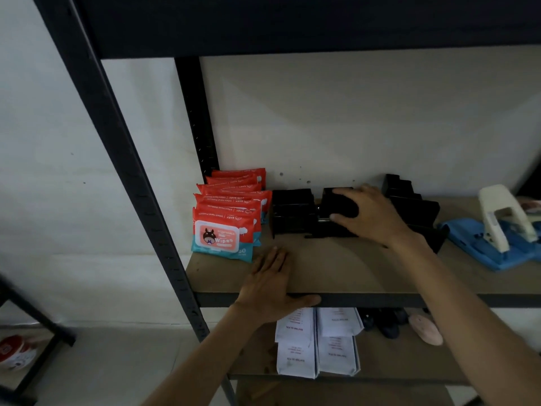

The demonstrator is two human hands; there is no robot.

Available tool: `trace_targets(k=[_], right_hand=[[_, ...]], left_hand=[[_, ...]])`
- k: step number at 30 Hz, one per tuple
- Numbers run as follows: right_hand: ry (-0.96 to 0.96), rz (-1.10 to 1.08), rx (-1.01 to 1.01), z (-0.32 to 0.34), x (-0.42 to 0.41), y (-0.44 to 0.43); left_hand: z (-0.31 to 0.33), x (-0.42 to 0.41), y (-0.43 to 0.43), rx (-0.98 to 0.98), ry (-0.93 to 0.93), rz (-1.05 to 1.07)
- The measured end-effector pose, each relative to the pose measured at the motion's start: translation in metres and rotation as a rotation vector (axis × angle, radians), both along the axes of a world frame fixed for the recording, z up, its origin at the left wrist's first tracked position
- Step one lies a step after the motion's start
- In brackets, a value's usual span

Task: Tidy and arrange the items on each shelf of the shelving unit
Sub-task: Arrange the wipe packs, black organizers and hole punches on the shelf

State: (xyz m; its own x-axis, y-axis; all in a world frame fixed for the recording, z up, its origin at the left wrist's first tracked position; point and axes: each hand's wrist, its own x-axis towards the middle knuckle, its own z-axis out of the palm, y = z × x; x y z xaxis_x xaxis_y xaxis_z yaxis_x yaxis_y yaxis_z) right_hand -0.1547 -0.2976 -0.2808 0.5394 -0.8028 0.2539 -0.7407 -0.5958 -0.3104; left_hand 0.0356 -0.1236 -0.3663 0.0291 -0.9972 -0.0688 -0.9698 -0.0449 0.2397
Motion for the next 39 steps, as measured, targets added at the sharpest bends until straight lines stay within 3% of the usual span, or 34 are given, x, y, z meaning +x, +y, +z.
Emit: trace_targets(k=[4,9,12,23,28,32,34,37,39], right_hand=[[0.071,-0.057,0.114,0.024,-0.051,-0.017],[0.372,-0.011,0.499,0.050,-0.121,-0.035],[0.338,0.006,0.568,0.046,-0.146,-0.050],[0.096,0.141,0.225,0.020,-0.124,-0.054],[0.037,0.136,0.186,0.012,-0.099,-0.053],[0.056,0.213,0.274,0.032,-0.111,-0.062],[0.188,0.235,0.262,0.049,-0.120,-0.073],[0.616,0.167,0.240,0.058,-0.121,-0.091],[0.697,0.161,0.279,0.048,-0.117,-0.099]], left_hand=[[0.002,-0.025,-0.011,0.009,0.079,-0.075],[0.012,-0.069,-0.031,-0.017,0.151,-0.147],[0.017,-0.094,-0.044,0.001,0.158,-0.180],[0.014,-0.132,-0.066,0.019,0.121,-0.128],[0.012,-0.132,-0.064,0.006,0.105,-0.091],[0.005,-0.128,-0.069,-0.001,0.074,-0.087],[0.004,-0.128,-0.071,-0.002,0.071,-0.086],[0.006,-0.128,-0.071,-0.012,0.087,-0.091],[0.007,-0.128,-0.070,-0.020,0.094,-0.092]])
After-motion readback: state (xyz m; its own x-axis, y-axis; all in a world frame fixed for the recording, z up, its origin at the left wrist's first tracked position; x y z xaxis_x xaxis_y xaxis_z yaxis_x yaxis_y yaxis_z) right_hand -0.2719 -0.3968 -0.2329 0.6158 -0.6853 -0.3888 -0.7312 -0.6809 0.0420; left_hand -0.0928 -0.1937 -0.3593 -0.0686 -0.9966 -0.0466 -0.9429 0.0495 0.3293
